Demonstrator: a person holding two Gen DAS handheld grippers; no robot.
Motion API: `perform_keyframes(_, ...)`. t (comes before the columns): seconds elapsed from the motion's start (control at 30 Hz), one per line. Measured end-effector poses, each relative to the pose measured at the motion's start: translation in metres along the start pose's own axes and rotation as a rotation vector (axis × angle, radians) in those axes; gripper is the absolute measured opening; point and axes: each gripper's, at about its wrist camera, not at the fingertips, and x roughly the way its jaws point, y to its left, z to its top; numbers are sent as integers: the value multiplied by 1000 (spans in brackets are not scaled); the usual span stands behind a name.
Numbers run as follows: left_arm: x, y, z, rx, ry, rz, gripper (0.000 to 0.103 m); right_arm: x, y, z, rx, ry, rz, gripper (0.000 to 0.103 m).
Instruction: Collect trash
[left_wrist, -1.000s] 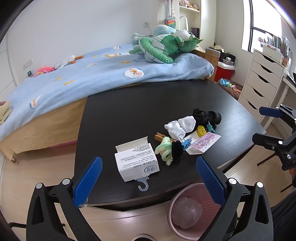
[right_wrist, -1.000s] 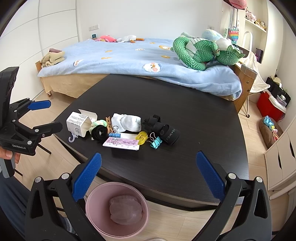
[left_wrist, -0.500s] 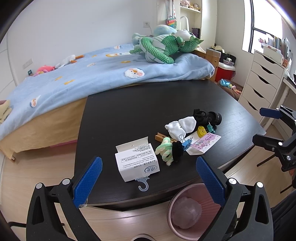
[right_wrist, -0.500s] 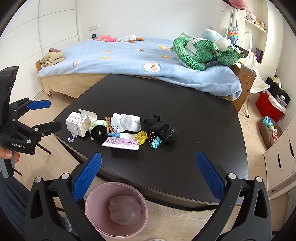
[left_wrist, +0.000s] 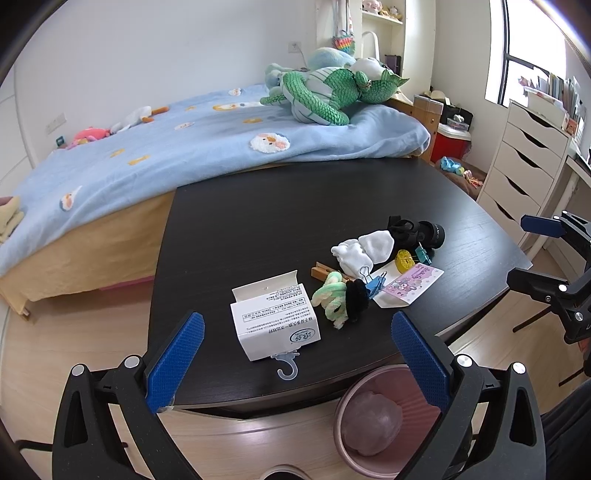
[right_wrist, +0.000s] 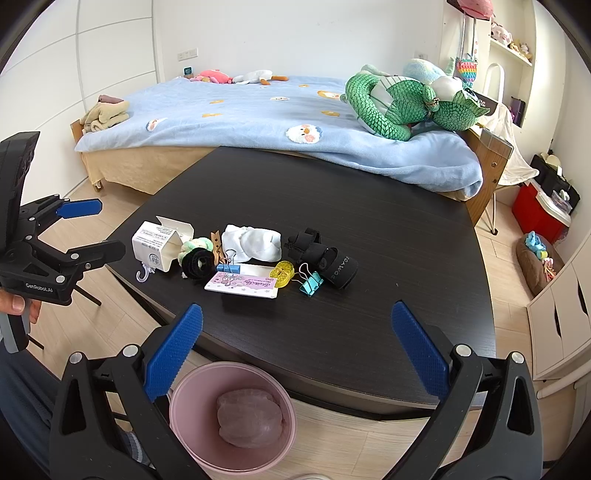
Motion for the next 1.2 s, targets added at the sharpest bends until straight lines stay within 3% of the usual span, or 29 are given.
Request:
perform_keyframes(0.23, 9, 7, 1, -30, 24, 3, 98, 0, 0, 0, -1, 0, 0, 100)
perform_keyframes(0.57, 45, 18, 6, -81, 130, 33, 98, 0, 2, 0, -8, 2, 1, 100)
perform_keyframes(0.87, 69, 35, 6, -199, 223, 31, 98, 0, 2, -2, -10, 4, 1, 100)
perform_keyframes(1.2, 79, 36, 7, -219, 251, 12, 97, 1, 0, -5, -8, 8, 3, 100)
